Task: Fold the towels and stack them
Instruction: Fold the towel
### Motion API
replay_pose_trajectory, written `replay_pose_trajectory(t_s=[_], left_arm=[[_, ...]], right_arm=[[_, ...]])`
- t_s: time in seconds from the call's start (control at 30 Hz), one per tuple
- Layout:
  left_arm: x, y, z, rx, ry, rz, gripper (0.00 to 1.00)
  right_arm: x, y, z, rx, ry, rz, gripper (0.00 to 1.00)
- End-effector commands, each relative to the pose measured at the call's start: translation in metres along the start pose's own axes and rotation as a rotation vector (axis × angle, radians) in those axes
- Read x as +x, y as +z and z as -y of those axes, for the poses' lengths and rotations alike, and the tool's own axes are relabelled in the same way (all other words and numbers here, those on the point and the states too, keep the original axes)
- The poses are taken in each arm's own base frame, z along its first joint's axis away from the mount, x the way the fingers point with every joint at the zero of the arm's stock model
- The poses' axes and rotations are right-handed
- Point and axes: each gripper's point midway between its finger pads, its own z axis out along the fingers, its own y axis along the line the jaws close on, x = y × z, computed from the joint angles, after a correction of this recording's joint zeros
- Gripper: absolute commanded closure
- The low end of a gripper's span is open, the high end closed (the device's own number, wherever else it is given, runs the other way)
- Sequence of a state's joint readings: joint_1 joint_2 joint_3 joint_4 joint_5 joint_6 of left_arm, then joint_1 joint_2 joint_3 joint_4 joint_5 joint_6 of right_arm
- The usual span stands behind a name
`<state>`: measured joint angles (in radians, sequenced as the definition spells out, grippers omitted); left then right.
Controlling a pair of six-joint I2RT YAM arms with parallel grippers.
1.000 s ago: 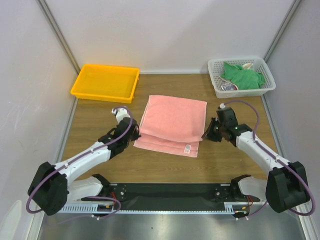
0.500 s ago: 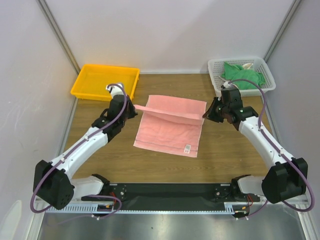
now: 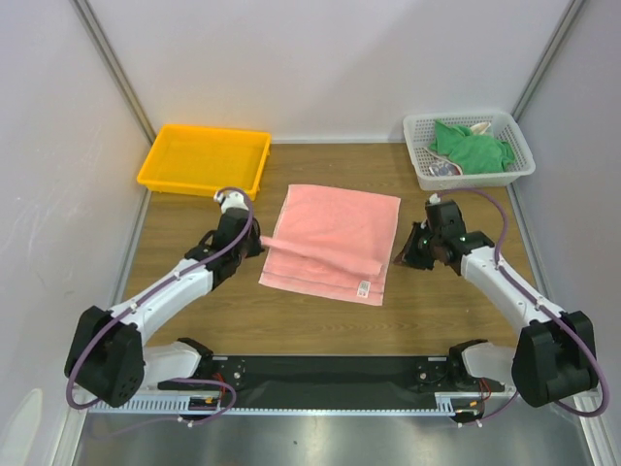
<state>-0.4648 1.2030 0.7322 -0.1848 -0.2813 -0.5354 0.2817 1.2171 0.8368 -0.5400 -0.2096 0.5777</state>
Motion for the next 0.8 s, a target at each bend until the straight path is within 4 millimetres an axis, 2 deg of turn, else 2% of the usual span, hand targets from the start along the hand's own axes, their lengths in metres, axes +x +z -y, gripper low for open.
replay_pose_trajectory(t_s=[0.0, 0.07, 0.2, 0.4, 0.43, 0.5, 0.53, 0.57, 0.77], left_arm=[[0.01, -0.002, -0.009, -0.002, -0.049, 0.006, 1.0], [0.026, -0.002, -0.015, -0.005, -0.064, -0.019, 1.0], [0.05, -0.005, -0.02, 0.014, -0.085, -0.06, 1.0], [0.081, -0.007, -0.03, 0.014, -0.095, -0.123, 1.0], [0.087, -0.007, -0.032, 0.014, -0.092, -0.129, 1.0], [0.093, -0.005, -0.034, 0.011, -0.096, -0.139, 1.0], [0.095, -0.005, -0.035, 0.005, -0.093, -0.141, 1.0], [0.096, -0.004, -0.037, -0.004, -0.092, -0.144, 1.0], [0.103, 0.0, -0.041, -0.019, -0.083, -0.155, 1.0]], right_arm=[[0.016, 0.003, -0.005, -0.045, 0.002, -0.015, 1.0], [0.031, 0.009, -0.001, -0.039, -0.002, -0.051, 1.0], [0.049, 0.016, 0.006, -0.028, 0.011, -0.085, 1.0], [0.063, 0.023, 0.005, -0.049, -0.013, -0.114, 1.0], [0.064, 0.024, 0.003, -0.055, -0.019, -0.111, 0.98], [0.065, 0.028, -0.005, -0.084, -0.029, -0.103, 0.88], [0.072, 0.03, -0.008, -0.094, -0.037, -0.113, 0.87], [0.069, 0.032, -0.013, -0.111, -0.019, -0.098, 0.85], [0.078, 0.043, -0.008, -0.076, 0.02, -0.092, 0.78]])
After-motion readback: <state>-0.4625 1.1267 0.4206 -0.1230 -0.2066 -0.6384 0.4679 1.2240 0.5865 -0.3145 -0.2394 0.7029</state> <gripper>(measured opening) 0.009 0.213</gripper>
